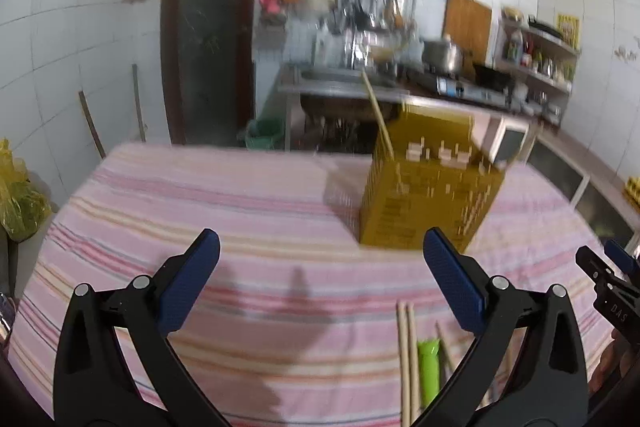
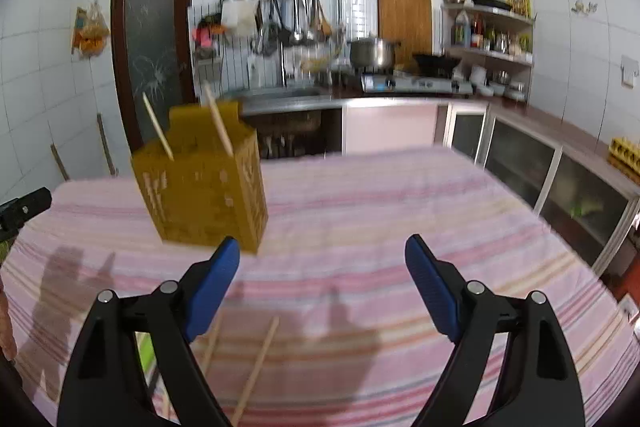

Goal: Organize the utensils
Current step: 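Move the left tool back to the chopsticks while the right tool returns beside it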

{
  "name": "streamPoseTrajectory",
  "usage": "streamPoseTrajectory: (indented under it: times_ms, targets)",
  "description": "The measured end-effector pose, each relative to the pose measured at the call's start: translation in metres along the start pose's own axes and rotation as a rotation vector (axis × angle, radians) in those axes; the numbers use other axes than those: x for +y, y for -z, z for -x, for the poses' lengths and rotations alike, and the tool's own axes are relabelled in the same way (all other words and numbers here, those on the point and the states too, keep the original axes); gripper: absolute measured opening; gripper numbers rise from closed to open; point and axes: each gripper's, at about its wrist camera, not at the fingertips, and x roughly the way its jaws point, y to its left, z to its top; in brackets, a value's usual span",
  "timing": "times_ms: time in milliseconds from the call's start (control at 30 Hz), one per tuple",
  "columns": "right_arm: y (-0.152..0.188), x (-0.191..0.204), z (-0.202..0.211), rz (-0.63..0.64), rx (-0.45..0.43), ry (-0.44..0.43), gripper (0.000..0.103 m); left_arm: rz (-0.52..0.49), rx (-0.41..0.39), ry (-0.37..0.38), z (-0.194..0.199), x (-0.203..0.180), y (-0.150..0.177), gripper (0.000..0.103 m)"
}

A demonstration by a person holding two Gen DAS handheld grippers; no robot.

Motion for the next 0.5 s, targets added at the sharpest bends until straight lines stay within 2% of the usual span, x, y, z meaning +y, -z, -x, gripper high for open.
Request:
streamPoseTrajectory:
  times_ms: [233, 433, 500]
  targets:
    - [0.035, 0.007, -0.034, 0.002, 0.144, 0.013, 0.083, -0.002, 0.124, 0.011, -0.037, -0.011, 0.036, 0.098]
    - [0.055, 0.014, -0.057, 0.026, 0.239, 0.039, 0.083, -0.048, 0.263, 0.009, -0.075, -0.026, 0.065, 0.098]
    - [0.059, 0.015, -0.062, 0.03, 0.262, 0.055, 0.083, -0.068, 0.279, 0.009, -0.081, -0.031, 0.068, 0.098]
